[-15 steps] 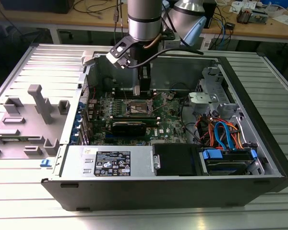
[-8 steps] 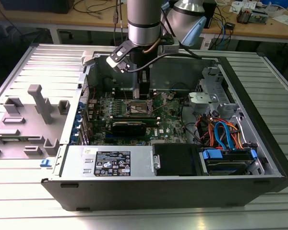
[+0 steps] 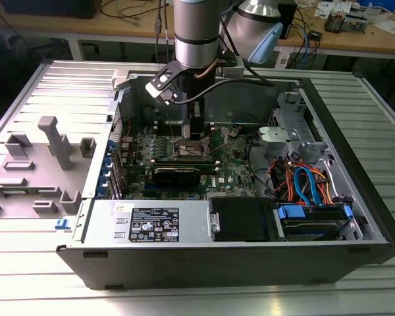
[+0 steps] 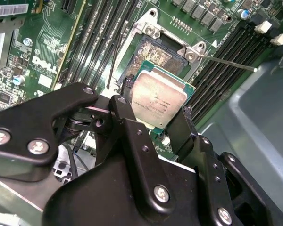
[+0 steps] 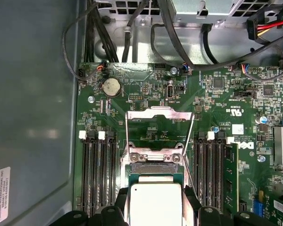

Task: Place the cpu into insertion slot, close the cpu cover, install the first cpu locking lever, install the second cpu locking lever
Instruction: 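Place the cpu into insertion slot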

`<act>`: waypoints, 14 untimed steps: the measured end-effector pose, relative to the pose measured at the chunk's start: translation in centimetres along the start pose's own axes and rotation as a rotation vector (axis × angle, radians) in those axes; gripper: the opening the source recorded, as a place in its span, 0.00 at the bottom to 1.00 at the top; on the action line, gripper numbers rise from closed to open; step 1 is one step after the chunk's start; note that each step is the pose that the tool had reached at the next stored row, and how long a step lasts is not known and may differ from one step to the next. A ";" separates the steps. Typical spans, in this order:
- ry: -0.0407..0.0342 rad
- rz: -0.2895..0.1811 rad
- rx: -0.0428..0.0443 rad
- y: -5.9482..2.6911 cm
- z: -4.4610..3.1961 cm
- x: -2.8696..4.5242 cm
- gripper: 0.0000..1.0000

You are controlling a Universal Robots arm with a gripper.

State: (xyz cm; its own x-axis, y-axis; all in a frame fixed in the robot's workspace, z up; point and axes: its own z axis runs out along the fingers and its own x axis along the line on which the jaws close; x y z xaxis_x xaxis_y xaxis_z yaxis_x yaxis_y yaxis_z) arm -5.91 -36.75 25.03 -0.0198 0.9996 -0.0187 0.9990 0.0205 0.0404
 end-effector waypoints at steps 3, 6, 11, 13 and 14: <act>0.0001 0.000 0.0000 0.00 0.01 0.00 0.54; 0.0001 0.000 0.0000 0.00 0.02 0.00 0.54; 0.0000 0.000 0.0010 -0.06 0.37 0.00 0.54; 0.0000 0.000 0.0009 -0.26 0.43 0.01 0.54; 0.0001 0.000 0.0009 -0.30 0.45 0.02 0.54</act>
State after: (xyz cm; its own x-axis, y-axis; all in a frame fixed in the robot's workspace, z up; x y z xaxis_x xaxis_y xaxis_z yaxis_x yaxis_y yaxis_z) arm -6.19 -36.75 24.56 -0.0198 0.9996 -0.0186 0.9990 0.0205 0.0395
